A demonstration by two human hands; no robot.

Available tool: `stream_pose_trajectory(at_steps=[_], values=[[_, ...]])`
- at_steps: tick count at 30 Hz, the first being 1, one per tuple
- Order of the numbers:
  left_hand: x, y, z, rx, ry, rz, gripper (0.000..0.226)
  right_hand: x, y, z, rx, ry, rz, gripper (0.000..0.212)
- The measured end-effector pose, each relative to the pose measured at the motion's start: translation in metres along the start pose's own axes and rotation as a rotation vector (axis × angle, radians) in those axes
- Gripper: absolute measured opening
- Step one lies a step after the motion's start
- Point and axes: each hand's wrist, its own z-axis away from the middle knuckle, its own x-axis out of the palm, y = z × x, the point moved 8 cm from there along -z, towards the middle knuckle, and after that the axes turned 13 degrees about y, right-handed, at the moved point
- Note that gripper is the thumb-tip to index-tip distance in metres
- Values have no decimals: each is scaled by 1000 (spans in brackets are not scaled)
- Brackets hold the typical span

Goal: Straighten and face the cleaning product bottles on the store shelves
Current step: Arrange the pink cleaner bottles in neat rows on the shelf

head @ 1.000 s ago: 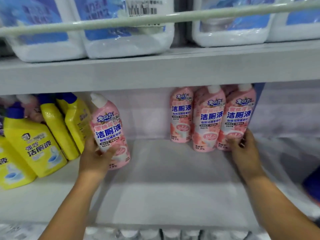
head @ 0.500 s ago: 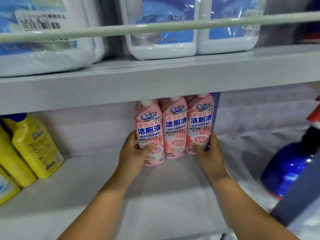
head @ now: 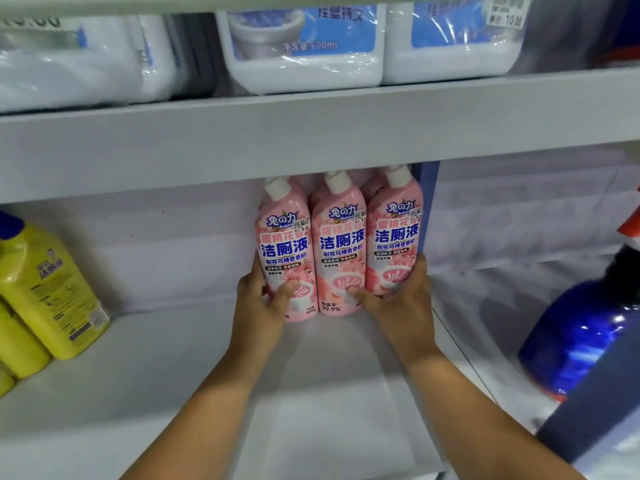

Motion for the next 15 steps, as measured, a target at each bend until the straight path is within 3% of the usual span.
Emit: stream_pose_trajectory(at_steps=[6, 9, 12, 15], values=[[6, 5, 1, 4, -7, 61, 53, -1, -1, 5, -53, 24, 103, 136], [5, 4, 5, 2, 6, 46, 47, -1, 2, 3, -27, 20, 40, 129], [3, -4, 10, -12, 55, 49, 38, -5, 11, -3, 41, 39, -130, 99], [5, -10, 12, -49, 48, 17, 39, -8, 9, -5, 10, 61, -115, 71]])
